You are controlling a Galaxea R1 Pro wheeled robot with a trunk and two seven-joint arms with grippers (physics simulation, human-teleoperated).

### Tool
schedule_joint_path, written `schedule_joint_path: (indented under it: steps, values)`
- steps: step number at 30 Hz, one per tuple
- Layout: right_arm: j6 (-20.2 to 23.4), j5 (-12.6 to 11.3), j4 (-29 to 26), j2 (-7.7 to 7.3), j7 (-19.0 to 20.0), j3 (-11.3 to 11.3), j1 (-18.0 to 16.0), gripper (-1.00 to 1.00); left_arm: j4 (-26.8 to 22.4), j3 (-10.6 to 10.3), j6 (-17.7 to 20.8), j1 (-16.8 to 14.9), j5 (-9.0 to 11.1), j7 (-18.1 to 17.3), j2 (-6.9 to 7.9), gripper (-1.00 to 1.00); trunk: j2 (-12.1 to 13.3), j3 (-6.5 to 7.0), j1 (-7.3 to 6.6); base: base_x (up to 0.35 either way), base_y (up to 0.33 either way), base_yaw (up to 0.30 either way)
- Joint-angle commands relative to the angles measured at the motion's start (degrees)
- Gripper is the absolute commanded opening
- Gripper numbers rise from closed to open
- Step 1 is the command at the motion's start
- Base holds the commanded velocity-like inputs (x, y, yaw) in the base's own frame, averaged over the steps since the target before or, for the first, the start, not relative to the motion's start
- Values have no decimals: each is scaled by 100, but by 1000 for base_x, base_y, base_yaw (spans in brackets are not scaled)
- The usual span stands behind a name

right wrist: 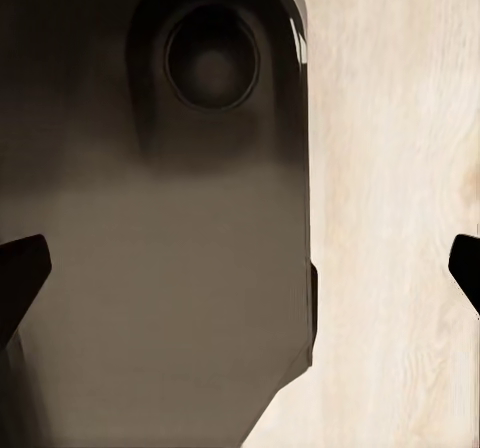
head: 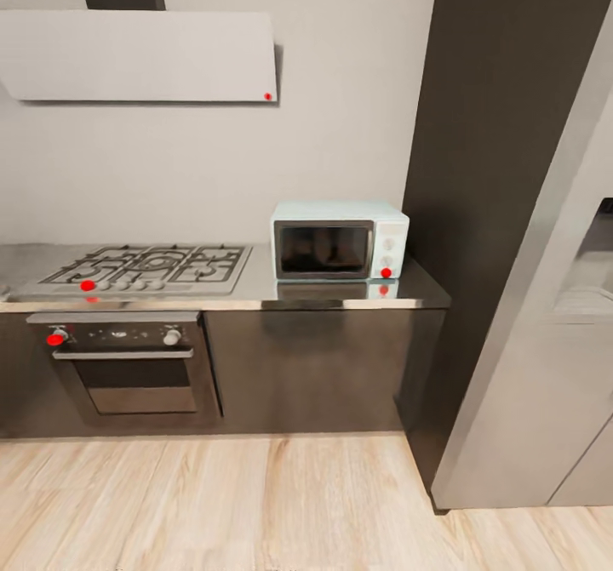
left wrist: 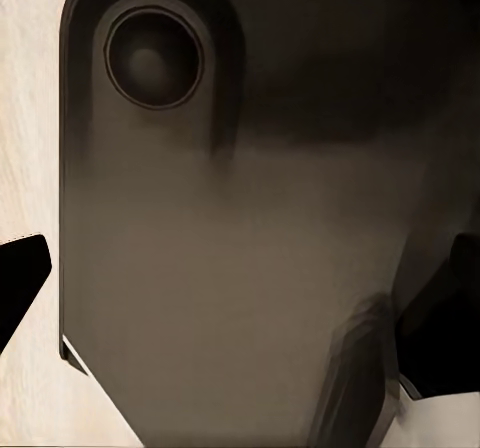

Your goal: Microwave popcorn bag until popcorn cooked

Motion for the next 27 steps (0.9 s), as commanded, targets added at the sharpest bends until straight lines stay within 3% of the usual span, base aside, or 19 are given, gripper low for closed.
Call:
schedule_joint_path:
  steps: [1, 15, 27]
  values:
    - [-24, 15, 1, 4, -5, -44, 1, 100, 0, -7, -9, -2, 46, 6, -1, 100, -2, -9, 0, 0, 0, 201]
    - [-7, 23, 1, -5, -4, -20, 1, 100, 0, -35, -23, 0, 24, -7, -1, 100, -2, -17, 0, 8, 0, 26]
    - [-6, 23, 1, -10, 4, -18, 1, 100, 0, -61, -14, -1, 2, -64, 6, 100, -2, -17, 0, 306, 0, 0]
